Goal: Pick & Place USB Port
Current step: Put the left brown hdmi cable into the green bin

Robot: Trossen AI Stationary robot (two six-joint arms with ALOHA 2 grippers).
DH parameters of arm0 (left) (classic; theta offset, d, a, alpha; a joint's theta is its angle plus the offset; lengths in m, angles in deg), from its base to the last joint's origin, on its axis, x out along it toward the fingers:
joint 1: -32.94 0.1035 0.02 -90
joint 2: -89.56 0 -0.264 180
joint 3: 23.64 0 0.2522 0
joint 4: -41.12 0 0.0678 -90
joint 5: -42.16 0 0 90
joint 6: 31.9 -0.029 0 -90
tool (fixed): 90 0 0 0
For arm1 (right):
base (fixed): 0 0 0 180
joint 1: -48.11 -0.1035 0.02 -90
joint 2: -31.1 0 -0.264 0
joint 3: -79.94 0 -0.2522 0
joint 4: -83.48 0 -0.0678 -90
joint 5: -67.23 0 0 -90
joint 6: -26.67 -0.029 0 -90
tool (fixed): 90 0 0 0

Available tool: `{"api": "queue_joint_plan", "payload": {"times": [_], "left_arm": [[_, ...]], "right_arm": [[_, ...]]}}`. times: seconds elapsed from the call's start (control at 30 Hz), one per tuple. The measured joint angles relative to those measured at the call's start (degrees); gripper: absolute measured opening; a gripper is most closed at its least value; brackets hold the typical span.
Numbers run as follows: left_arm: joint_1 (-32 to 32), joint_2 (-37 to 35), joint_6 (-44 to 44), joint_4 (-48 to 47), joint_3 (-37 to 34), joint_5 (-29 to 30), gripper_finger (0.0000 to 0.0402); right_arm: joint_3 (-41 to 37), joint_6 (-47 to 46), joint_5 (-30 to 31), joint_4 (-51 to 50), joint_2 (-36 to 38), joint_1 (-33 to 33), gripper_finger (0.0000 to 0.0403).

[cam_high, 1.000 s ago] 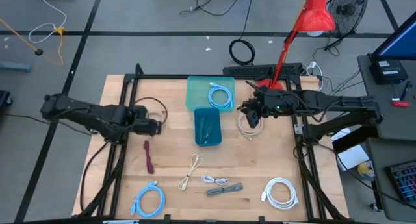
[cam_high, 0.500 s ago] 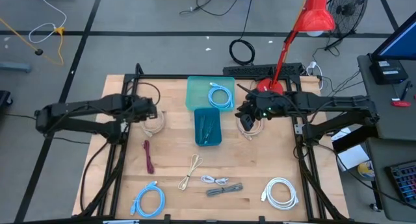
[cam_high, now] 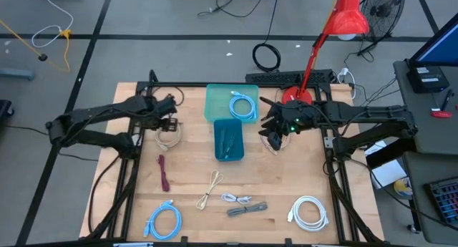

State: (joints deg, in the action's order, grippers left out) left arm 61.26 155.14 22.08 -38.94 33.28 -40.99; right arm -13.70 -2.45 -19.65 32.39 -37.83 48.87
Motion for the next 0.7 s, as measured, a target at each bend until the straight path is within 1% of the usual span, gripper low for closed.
{"api": "queue_joint_plan", "payload": {"times": [0.1, 0.27, 0.5, 0.7], "left_arm": [[0.03, 4.58, -3.76, -0.27, 0.01, 1.06, 0.0239], [0.57, 9.89, -8.91, 1.73, 0.0, 3.03, 0.0243], [4.84, 13.46, -13.29, 6.23, 0.02, 3.46, 0.0244], [9.83, 14.69, -17.6, 7.55, 0.01, 3.62, 0.0244]], "right_arm": [[0.0, 2.66, -0.46, -0.23, 0.0, 0.0, 0.0141], [0.0, 3.51, -2.5, -0.4, 0.0, 0.0, 0.0141], [0.0, 4.33, -3.31, -0.72, 0.04, 0.0, 0.0141], [0.0, 4.18, -3.29, -1.0, 0.31, 0.0, 0.0141]]}}
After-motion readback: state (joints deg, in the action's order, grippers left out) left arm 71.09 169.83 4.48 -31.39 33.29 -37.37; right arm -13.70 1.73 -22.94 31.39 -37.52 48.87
